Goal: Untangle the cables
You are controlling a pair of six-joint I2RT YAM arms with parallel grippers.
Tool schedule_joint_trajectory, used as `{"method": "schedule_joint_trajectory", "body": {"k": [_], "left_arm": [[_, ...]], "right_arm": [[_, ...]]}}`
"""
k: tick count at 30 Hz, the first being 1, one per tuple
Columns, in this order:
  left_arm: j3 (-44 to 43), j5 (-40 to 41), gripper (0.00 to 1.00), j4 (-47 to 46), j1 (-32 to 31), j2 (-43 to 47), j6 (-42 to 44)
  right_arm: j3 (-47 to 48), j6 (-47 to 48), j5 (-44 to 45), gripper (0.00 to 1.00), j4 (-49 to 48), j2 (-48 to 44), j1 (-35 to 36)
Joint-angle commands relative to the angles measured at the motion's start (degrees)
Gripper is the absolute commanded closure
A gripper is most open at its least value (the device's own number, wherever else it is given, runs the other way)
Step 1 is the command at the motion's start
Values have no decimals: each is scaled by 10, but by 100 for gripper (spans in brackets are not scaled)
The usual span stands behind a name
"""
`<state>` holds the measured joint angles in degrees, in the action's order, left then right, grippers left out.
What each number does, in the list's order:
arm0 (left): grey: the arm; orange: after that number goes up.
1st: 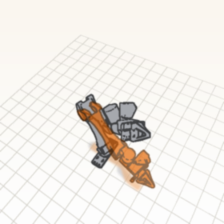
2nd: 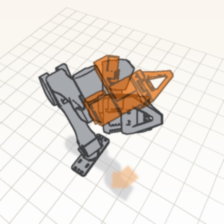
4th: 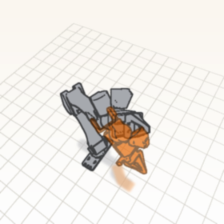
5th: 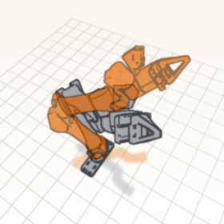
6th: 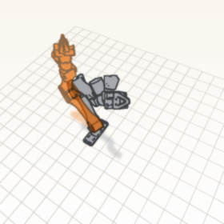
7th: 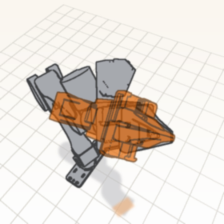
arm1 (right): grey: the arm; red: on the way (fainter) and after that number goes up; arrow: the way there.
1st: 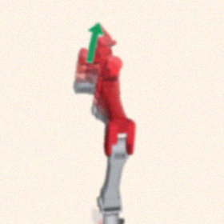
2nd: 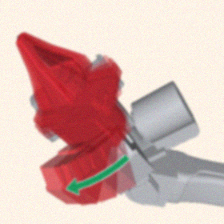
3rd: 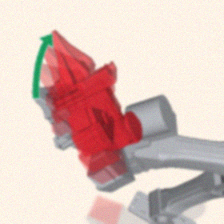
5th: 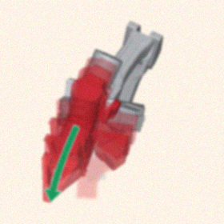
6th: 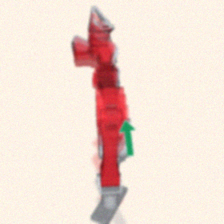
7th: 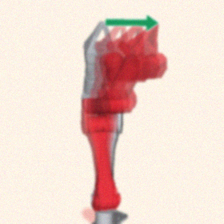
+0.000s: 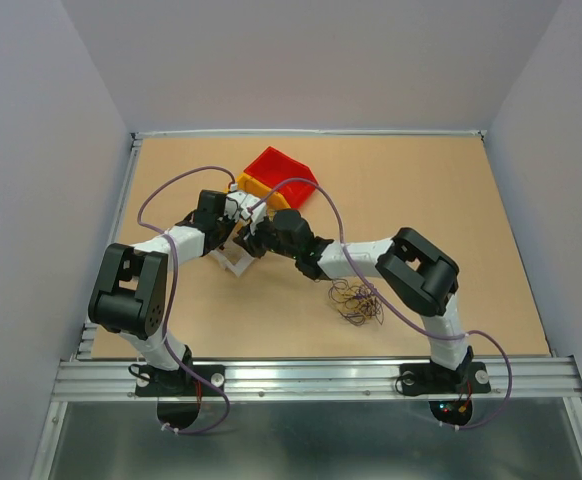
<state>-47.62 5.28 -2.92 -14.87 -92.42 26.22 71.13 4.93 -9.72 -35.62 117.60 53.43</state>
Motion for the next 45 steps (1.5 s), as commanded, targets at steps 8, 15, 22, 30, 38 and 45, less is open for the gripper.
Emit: {"method": "schedule_joint_trajectory", "body": {"k": [8,15,22,30,38,45], "left_arm": [[-13,-25,100,-9,34,51,-21],[-4,-72,100,-32,77,109,-42],[5,-110,100,-34,84,124,-36],[0,-109,100,-35,98,121,-48],[-10,-158,98,-17,121,113,-42],[-34,-178,98,15,121,65,-37]], "right_arm": [[-4,-152,7,100,-18,10,2],[55,-251,10,99,92,60,1],[229,-262,53,99,268,167,-5],[322,-224,176,100,401,227,4],[297,-192,204,99,480,229,8],[307,-151,216,100,511,235,8]]}}
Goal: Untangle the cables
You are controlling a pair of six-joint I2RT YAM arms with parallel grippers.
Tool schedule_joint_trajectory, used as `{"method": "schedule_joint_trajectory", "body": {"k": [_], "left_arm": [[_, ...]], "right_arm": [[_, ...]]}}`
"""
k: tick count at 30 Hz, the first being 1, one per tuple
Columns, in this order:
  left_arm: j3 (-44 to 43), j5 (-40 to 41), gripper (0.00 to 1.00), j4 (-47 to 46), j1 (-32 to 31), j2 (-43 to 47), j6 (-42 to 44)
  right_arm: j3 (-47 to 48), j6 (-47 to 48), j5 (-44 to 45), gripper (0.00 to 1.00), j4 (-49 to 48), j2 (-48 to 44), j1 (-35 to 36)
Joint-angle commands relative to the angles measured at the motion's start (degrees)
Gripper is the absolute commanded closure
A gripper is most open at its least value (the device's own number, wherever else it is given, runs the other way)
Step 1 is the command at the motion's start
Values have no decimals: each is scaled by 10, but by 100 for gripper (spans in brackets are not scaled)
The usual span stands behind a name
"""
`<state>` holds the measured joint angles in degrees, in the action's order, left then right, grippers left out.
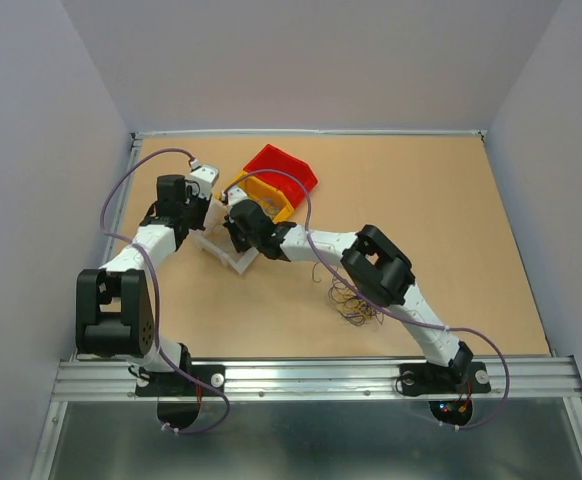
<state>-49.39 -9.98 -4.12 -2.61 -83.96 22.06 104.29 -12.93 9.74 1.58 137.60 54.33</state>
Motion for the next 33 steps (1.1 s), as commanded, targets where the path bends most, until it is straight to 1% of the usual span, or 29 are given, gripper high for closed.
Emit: {"method": "schedule_joint_trajectory", "body": {"k": [1,4,6,7,9,10,12,13,16,18,21,22,24,26,27,28,31,33], "left_arm": [[-19,-29,98,30,-1,-26,6],[-25,-37,98,37,-1,-35,8],[-28,-44,98,40,-1,-45,11],[-30,-46,98,40,-3,-48,15],[-30,-44,99,40,-6,-54,24],[-29,-41,99,40,-9,-54,25],[-29,-25,99,40,-20,-59,32],[-29,-19,99,40,-22,-64,32],[-29,-6,99,40,-28,-67,33],[-29,-2,99,40,-31,-68,35],[-26,6,99,40,-35,-65,37],[-25,6,99,40,-38,-61,39],[-23,7,99,40,-42,-55,42],[-19,1,99,40,-49,-45,46],[-17,-2,97,40,-50,-40,47],[-12,-4,89,40,-53,-29,48],[1,-16,77,39,-55,-5,50],[4,-20,74,34,-56,5,50]], "right_arm": [[-26,32,20,99,140,30,-1],[-36,26,18,99,134,4,-1],[-64,25,14,100,97,-31,-1],[-75,22,12,99,63,-47,-1],[-106,19,-4,97,11,-84,-2],[-112,19,-9,95,11,-91,-1],[-109,11,-16,88,-11,-101,-1],[-106,7,-21,82,-11,-107,-1],[-116,0,-39,72,-37,-123,-1],[-136,-3,-43,68,-59,-131,-1],[-159,-7,-40,65,-88,-152,-1],[-171,-8,-39,62,-98,-160,-1],[-182,-10,-36,60,-106,-172,-1],[-205,-10,-31,54,-124,-194,-1],[-216,-10,-31,52,-131,-202,-1],[-225,-10,-31,48,-147,-211,-1],[-265,-13,-39,45,-180,-244,-1],[-291,-15,-48,42,-191,-259,-1]]}}
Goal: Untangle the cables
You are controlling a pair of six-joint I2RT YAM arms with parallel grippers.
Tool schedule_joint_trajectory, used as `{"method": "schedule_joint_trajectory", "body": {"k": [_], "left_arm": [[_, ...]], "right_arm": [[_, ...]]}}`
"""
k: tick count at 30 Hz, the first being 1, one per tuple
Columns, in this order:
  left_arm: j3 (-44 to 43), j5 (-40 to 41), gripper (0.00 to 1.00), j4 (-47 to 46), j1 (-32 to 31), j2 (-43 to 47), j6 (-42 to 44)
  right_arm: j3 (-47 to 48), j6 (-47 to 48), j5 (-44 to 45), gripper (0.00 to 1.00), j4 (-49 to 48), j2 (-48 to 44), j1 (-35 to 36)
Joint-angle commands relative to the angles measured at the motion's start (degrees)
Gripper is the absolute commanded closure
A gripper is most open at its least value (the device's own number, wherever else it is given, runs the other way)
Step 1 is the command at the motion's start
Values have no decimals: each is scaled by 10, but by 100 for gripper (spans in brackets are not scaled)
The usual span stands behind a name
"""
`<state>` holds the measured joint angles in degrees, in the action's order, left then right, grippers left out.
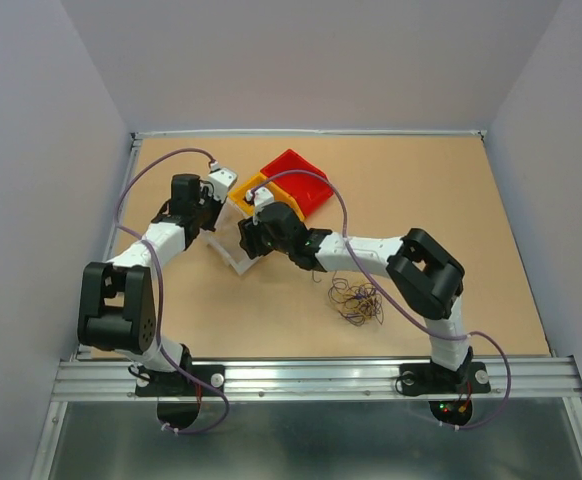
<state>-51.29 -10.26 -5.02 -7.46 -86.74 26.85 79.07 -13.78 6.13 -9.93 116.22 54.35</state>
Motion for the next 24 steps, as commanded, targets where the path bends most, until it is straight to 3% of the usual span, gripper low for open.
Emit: {"method": "schedule_joint_trajectory", "body": {"k": [1,7,12,13,15,22,24], "left_arm": [[28,-20,70,43,-7,43,2],[38,-56,55,49,-7,77,9],[40,-66,35,65,-9,95,11],[44,-68,18,65,-10,106,12],[48,-64,7,61,-11,119,11],[71,-55,1,53,-26,206,7],[77,2,1,53,-59,234,10]], "right_arm": [[-48,-7,-23,38,-83,-57,-1],[-135,-21,-38,31,-106,-115,-1],[-241,-36,-13,21,-138,-213,-1],[-281,-41,-9,18,-136,-229,-1],[-325,-48,11,17,-136,-284,-1],[-507,-111,111,15,-94,-459,-1],[-536,-128,145,15,-69,-492,-1]]}}
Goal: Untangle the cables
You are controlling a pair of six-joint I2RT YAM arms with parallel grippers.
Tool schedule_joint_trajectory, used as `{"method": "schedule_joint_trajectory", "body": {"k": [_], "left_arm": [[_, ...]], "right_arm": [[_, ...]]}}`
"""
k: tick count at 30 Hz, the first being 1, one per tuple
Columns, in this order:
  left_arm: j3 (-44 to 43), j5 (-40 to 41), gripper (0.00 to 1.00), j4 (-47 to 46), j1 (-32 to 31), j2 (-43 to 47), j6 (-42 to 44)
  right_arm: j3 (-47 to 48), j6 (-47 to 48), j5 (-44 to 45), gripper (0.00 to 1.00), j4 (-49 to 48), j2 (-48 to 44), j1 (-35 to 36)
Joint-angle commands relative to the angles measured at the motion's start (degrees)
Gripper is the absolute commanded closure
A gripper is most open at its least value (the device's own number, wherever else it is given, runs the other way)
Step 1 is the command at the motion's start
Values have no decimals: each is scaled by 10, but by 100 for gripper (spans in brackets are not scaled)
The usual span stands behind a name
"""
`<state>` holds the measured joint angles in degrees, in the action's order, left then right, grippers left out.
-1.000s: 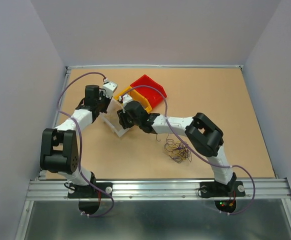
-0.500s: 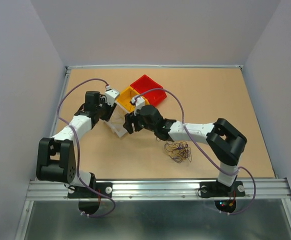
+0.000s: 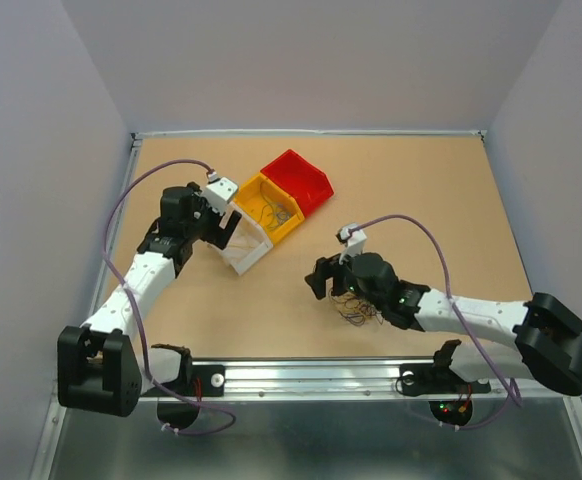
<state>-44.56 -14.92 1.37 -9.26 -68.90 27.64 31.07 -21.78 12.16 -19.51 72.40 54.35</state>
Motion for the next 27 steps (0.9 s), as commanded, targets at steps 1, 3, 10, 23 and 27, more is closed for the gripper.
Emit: {"method": "schedule_joint_trajectory", "body": {"k": [1,3,10,23,27], "left_arm": [[14,76,1,-24,-91,73,4],[16,109,1,-24,-140,118,9],[-70,51,1,9,-338,76,34],[-87,18,1,-202,-437,-148,3],[-30,22,1,-231,-435,-149,19]], "right_arm": [[-70,-59,96,15,36,-68,-1],[-104,-92,128,15,54,-114,-1],[-154,-199,175,14,144,-253,-2],[-8,-241,202,17,422,-211,-1],[28,-209,173,25,414,-93,-1]]}}
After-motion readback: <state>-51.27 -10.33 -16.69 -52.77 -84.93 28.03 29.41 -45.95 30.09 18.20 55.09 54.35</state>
